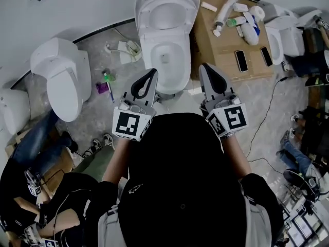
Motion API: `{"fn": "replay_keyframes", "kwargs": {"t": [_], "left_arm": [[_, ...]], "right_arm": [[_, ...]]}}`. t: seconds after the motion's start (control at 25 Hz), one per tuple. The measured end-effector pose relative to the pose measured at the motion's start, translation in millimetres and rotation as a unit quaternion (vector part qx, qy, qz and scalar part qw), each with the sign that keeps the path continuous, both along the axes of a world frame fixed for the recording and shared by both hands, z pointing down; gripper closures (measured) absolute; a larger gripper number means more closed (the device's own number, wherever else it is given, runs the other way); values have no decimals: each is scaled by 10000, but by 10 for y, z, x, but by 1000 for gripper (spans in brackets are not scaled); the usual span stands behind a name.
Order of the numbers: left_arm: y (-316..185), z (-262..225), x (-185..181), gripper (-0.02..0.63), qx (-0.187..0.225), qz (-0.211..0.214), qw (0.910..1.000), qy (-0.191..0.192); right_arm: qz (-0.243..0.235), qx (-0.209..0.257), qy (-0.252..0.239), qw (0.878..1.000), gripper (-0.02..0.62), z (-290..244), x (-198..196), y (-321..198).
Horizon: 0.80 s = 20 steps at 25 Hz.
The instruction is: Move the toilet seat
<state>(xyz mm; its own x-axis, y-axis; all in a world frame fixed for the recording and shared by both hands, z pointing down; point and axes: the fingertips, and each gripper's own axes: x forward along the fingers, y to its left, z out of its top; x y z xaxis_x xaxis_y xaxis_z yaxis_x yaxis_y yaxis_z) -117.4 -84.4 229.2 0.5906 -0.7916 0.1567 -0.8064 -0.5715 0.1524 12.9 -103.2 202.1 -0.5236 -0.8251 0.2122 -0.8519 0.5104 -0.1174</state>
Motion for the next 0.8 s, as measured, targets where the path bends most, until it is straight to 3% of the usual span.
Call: {"fn": "replay_keyframes", "kwargs": {"t": [0.28,0.52,0.8], "left_arm": [[170,-98,-53,597,106,40,9999,60],[243,-279,-31,597,311,-261,9991,111],[361,-334,285,597,266,-575,9979,137]], "right_arm": [[103,161,11,9998,583,-124,29,222],[-90,164,-115,9998,583,-113,73,316],[-397,252,-141,9988,583,-173,357,440]]}}
